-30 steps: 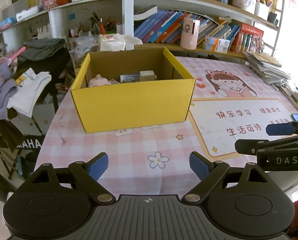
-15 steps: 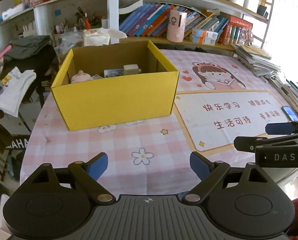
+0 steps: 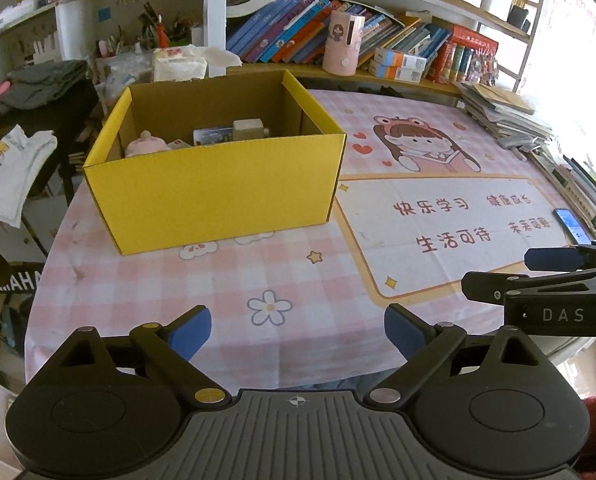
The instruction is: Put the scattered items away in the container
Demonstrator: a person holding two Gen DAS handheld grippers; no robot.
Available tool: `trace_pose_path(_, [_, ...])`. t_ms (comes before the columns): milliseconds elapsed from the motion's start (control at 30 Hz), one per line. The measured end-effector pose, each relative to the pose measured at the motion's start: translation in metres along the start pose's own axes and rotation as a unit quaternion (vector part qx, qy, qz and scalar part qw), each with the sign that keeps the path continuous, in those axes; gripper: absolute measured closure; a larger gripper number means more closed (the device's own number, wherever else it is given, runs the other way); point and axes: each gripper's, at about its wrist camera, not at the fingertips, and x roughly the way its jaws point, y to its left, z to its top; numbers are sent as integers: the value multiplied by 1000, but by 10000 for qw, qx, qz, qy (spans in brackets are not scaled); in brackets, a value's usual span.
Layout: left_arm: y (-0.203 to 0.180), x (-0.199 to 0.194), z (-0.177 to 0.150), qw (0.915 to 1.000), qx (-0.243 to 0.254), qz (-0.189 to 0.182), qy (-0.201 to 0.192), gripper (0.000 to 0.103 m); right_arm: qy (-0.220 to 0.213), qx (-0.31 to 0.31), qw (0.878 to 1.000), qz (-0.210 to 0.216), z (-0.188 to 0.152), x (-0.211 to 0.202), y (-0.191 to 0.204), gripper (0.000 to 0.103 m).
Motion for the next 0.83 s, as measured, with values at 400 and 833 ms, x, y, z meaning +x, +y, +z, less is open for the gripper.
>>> trace_pose_path(400, [1,5,-1,9997,-206,29,117,5,50,-21,10000,39,0,4,-1,22])
trace_pose_path(833, [1,9,0,9992,-348,68,192,5,121,2,9999,82,1,8,-6,22])
